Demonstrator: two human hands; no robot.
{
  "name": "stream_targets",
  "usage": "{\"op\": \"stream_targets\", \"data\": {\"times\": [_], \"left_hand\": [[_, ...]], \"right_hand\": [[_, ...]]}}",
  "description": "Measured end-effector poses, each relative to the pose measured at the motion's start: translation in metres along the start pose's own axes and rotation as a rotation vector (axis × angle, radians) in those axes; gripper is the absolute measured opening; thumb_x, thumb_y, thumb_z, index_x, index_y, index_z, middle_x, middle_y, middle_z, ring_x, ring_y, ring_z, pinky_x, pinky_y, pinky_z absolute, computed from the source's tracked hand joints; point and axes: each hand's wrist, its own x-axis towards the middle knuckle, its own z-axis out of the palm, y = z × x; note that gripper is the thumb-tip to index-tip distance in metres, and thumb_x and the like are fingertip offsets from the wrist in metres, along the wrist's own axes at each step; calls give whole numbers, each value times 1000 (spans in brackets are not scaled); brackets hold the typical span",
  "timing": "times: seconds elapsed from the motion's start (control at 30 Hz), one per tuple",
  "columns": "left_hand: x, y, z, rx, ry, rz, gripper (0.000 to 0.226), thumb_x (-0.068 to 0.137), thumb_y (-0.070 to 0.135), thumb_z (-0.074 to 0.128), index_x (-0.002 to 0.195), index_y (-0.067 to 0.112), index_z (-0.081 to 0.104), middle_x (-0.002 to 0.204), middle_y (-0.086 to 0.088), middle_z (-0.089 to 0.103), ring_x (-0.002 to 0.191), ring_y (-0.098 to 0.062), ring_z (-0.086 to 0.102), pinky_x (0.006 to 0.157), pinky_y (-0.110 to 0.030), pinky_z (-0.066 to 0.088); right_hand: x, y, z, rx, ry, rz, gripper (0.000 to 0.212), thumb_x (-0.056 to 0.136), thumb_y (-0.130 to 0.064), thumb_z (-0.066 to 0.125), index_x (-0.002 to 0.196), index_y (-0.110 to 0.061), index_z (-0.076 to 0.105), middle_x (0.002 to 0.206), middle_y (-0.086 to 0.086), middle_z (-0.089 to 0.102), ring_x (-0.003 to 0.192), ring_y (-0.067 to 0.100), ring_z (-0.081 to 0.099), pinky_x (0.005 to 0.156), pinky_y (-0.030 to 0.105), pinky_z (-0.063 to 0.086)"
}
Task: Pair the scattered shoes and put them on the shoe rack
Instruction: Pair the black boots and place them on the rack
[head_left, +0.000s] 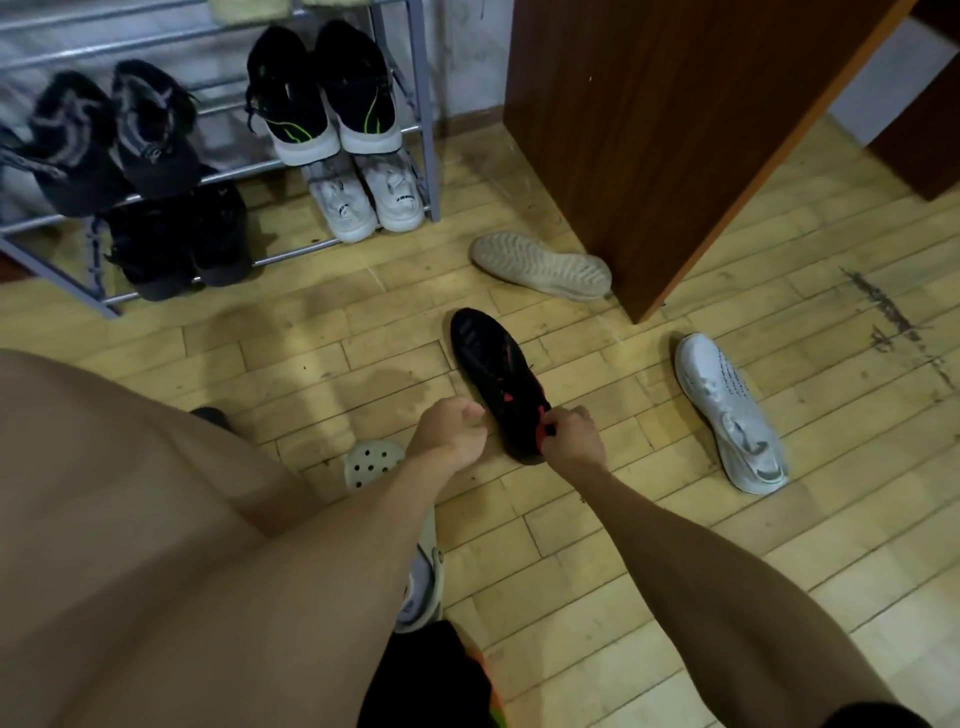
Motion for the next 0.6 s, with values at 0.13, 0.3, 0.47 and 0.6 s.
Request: {"op": "stream_targets", "data": {"times": [0.13,0.3,0.47,0.6], "left_hand": [[4,-9,-2,7,-4,-12,29,89,18,61,118,22,63,127,1,60,113,-17,57,87,-24,44],[12,-12,-2,-4,-22,-9,34,88,31,64,120,20,61,122,0,61,100,-15,55,79,-24,42],[21,-10,-2,34,-54,-36,28,87,34,65,109,17,65,107,0,63,85,-11,54,73,-24,41],[16,1,-13,126,-86,13,20,90,33,58,93,15,65,89,-1,59,71,-12,55,68,-27,47]], "right_hand": [[25,-2,-11,-10,-60,89,56,85,-24,66,137,-14,47,136,16,41,123,34,47,101,46,48],[55,-17,-8,34,-262,142,78,80,-37,74,140,-7,34,136,17,45,123,34,48,95,42,49],[62,-23,5,52,-370,215,70,78,-21,76,134,-5,36,131,16,49,118,35,53,87,46,56],[53,-36,0,260,-540,279,57,81,-9,74,132,-2,50,124,19,61,101,33,60,78,46,59]]}}
